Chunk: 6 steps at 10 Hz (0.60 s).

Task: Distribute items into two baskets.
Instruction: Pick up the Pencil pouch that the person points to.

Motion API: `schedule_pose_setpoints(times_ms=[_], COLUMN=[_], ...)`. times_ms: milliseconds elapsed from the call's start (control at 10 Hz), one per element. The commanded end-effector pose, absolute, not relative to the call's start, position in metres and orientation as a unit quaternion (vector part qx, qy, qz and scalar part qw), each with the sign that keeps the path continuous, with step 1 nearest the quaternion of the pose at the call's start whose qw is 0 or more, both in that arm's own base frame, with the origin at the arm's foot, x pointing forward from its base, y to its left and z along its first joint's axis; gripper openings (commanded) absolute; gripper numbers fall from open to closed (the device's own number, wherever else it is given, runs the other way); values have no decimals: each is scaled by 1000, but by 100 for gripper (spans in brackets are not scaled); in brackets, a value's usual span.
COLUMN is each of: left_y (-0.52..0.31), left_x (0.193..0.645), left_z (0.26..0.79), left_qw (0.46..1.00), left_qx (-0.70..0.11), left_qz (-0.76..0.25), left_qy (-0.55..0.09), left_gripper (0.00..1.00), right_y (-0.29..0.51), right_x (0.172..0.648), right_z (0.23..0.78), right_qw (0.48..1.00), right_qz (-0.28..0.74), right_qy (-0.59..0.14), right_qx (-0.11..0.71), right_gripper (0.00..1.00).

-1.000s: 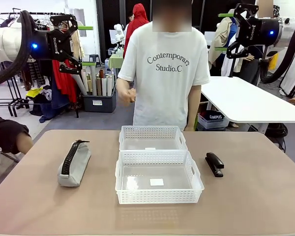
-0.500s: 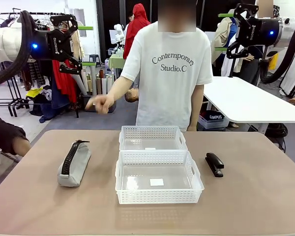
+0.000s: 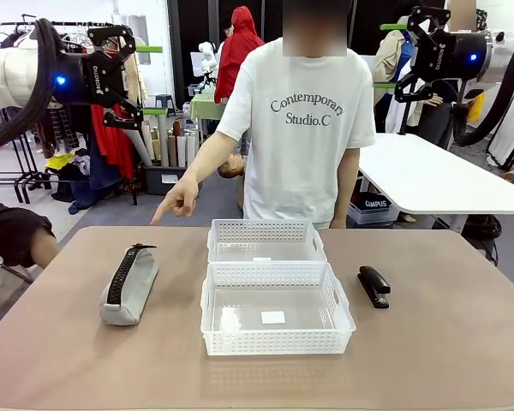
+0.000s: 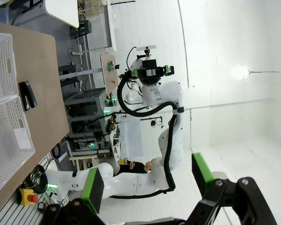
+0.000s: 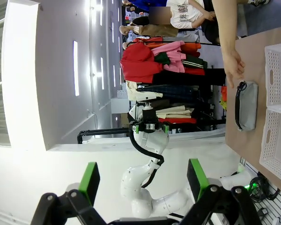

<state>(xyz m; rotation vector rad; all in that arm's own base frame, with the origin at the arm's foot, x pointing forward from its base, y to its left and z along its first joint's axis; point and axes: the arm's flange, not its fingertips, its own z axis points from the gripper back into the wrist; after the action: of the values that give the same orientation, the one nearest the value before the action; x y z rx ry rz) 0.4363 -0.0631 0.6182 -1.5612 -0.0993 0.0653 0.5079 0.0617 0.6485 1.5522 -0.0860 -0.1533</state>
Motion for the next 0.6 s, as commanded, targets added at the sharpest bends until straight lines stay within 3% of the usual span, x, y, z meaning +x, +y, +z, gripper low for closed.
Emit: schedule_pose_setpoints(times_ms=[0,500], left_y=[-63,-63], left_x=[436,436], left_z=[619,619], left_qw=[709,709], left_qx=[-703,-703], left_qz=[29,29], left_qy=[-45,-45], left_gripper=[100,100], right_y=[61,61], right_x=[505,505], right_z=[651,651], right_qw=[708,708], right_qz=[-69,-69], right_qy=[-40,-40], right_qx=[702,702], right_gripper=[100,100])
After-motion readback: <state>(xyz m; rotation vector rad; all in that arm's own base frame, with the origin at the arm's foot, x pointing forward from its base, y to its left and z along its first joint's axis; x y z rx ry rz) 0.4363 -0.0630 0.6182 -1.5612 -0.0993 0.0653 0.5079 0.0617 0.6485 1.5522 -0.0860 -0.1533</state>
